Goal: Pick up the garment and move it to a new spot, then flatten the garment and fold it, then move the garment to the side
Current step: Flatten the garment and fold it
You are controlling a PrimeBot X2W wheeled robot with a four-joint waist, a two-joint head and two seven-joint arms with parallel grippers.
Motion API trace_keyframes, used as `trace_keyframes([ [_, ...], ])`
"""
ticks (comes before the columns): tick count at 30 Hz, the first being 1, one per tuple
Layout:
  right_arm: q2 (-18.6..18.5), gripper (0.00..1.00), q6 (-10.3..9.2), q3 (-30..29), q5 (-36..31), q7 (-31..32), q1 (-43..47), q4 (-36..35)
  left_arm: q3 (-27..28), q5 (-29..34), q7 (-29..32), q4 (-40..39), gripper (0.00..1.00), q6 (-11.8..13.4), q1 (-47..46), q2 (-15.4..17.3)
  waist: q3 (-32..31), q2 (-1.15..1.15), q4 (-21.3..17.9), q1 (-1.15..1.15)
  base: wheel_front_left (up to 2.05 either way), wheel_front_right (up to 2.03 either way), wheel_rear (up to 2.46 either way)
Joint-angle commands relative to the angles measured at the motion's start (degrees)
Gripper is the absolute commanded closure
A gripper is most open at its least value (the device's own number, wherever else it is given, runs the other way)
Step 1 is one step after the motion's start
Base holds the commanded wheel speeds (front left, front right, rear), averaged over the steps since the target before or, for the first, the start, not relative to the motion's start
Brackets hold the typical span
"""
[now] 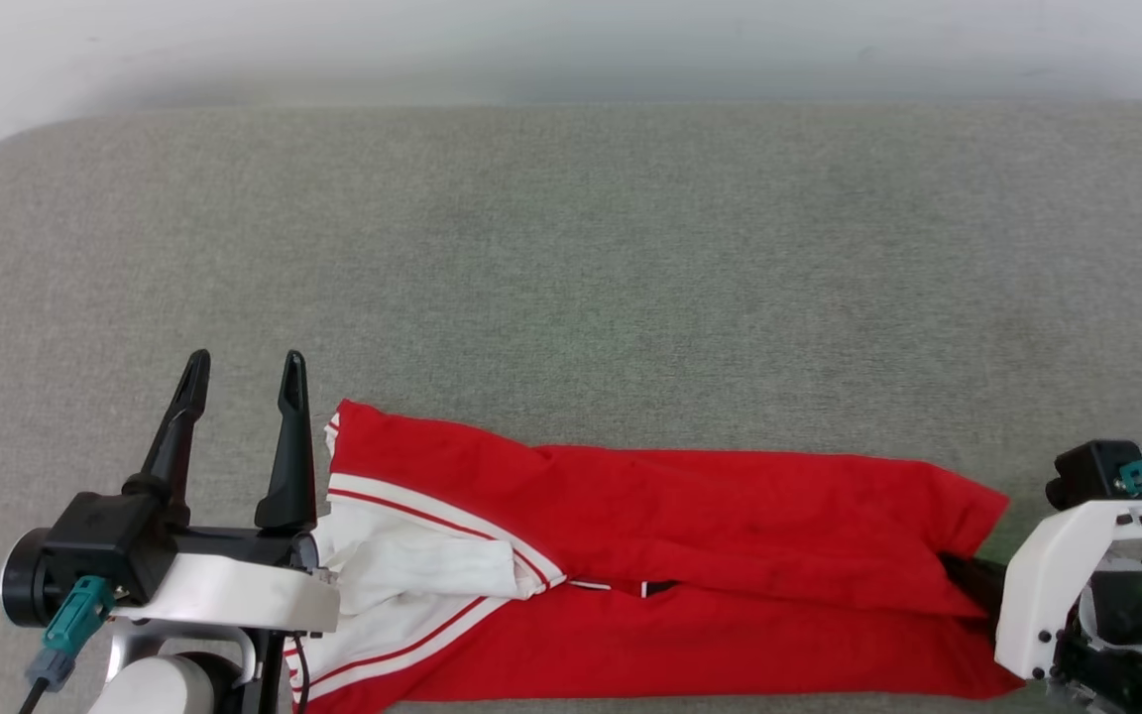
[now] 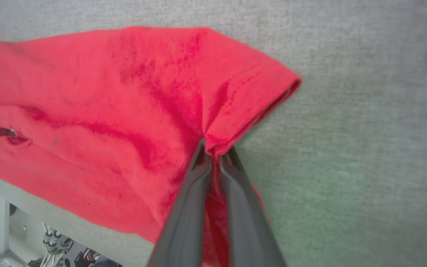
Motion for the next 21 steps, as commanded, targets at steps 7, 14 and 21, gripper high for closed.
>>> trace_keyframes([
  [7,-2.9,1.00,0.06,-1.8,-0.5,-0.5,-3.2,0.0,0.7,0.4,0.0,-1.1,0.00,1.4,2.2,0.6,-2.9,0.00,-2.6,0.00,0.00,0.00,0.00],
  [14,-5.0,1.00,0.06,-9.0,-1.3,0.1,-2.9,2.1,1.0,1.0,0.1,-2.4,0.00,2.6,4.3,1.3,-4.5,0.00,-4.7,0.00,0.00,0.00,0.00],
  [21,-3.2,1.00,0.07,-17.9,-1.2,4.9,-2.4,1.7,0.6,1.2,0.7,-3.1,0.00,3.0,4.7,1.7,-4.3,0.00,-5.9,0.00,0.00,0.00,0.00],
])
